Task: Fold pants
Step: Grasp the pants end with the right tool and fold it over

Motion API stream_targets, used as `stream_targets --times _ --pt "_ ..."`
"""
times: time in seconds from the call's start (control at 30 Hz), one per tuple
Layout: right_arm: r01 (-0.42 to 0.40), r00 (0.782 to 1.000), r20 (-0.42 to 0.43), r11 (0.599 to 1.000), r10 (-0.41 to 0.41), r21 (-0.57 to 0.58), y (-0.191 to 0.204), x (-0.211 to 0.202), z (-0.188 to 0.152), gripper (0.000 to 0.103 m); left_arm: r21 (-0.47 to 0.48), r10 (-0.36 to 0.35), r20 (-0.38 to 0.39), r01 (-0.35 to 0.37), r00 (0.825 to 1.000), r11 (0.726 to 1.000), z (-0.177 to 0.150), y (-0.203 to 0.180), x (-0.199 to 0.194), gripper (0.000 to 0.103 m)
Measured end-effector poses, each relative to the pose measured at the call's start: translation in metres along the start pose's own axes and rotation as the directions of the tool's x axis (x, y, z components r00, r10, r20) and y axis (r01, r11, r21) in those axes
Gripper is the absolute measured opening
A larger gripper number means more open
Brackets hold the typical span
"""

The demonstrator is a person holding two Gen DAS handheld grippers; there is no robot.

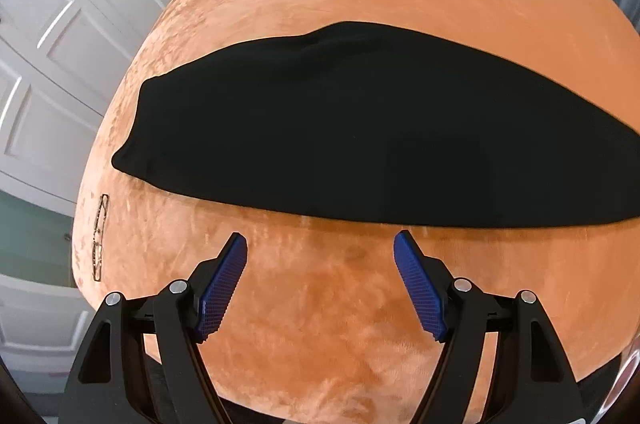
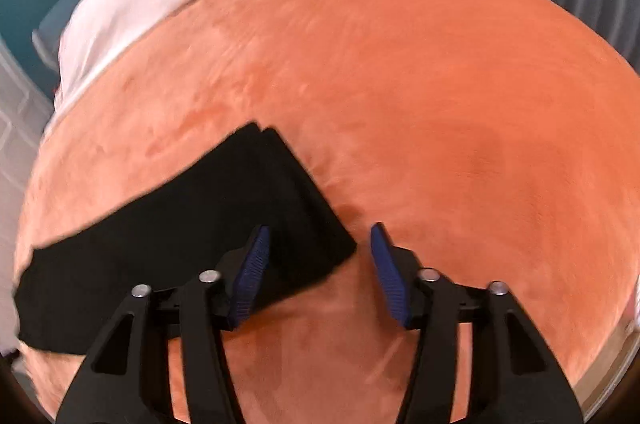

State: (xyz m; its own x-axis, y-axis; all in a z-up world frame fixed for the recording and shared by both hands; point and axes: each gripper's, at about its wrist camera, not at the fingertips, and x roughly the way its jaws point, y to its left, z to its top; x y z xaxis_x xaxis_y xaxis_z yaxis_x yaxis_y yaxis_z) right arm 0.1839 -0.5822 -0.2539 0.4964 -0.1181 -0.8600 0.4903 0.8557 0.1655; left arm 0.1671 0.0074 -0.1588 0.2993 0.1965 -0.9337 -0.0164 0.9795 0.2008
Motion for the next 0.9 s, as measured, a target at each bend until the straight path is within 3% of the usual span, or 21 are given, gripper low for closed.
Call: stream_targets --times 0.1,0.17,0.23,0.37,0.47,0.53,0.63,0.7,0.77,0.9 --pt "0.076 0.995 0.074 0.995 -0.071 -0.066 0.012 -0.018 -0.002 0.039 0.006 0.005 0.0 -0.005 1.0 1.0 -0.002 0.001 -0.003 0.073" --pt "0.053 0.991 0.125 0.998 -0.048 -0.035 0.008 -0.031 -0.004 0.039 0.005 0.011 -0.001 -0.011 1.0 1.0 -0.003 0.003 -0.003 0.073" --pt "-0.025 0.995 0.099 1.0 0.025 -0.004 0.003 -0.03 -0.004 0.039 0.001 0.008 -0.01 -0.008 1.0 1.0 -0.004 0.006 -0.001 0.073" --pt "-0.06 0.998 0.033 0.998 0.059 0.006 -0.003 -0.008 -0.004 0.039 -0.014 0.001 -0.026 -0.001 1.0 1.0 -0.007 0.006 0.003 0.073" --pt "-0.075 0.997 0.012 0.997 0.075 0.013 -0.006 -0.002 -0.006 0.015 -0.014 -0.002 -0.026 0.001 1.0 1.0 -0.01 0.006 0.003 0.073" --pt "-0.066 0.998 0.013 0.998 0.066 0.001 -0.001 -0.005 -0.003 0.011 -0.008 0.005 -0.032 -0.005 0.999 1.0 -0.01 0.005 0.004 0.073" --pt "-0.028 0.994 0.102 0.999 0.031 -0.029 0.002 -0.03 0.008 0.008 -0.01 0.012 -0.034 -0.013 0.999 1.0 -0.01 0.007 0.005 0.073" --pt "0.024 0.995 0.095 0.998 -0.019 -0.052 -0.003 -0.017 0.011 0.008 -0.019 0.015 -0.028 -0.015 1.0 1.0 -0.009 0.009 0.004 0.073" --pt "0.027 1.0 -0.014 0.999 -0.028 -0.042 -0.012 0.02 0.005 0.009 -0.028 0.011 -0.033 -0.012 0.999 1.0 -0.009 0.008 0.005 0.073" --pt "-0.024 0.998 0.066 0.999 0.022 0.025 -0.014 -0.008 0.009 0.025 -0.035 0.002 -0.031 -0.003 1.0 0.999 -0.013 0.009 0.003 0.073"
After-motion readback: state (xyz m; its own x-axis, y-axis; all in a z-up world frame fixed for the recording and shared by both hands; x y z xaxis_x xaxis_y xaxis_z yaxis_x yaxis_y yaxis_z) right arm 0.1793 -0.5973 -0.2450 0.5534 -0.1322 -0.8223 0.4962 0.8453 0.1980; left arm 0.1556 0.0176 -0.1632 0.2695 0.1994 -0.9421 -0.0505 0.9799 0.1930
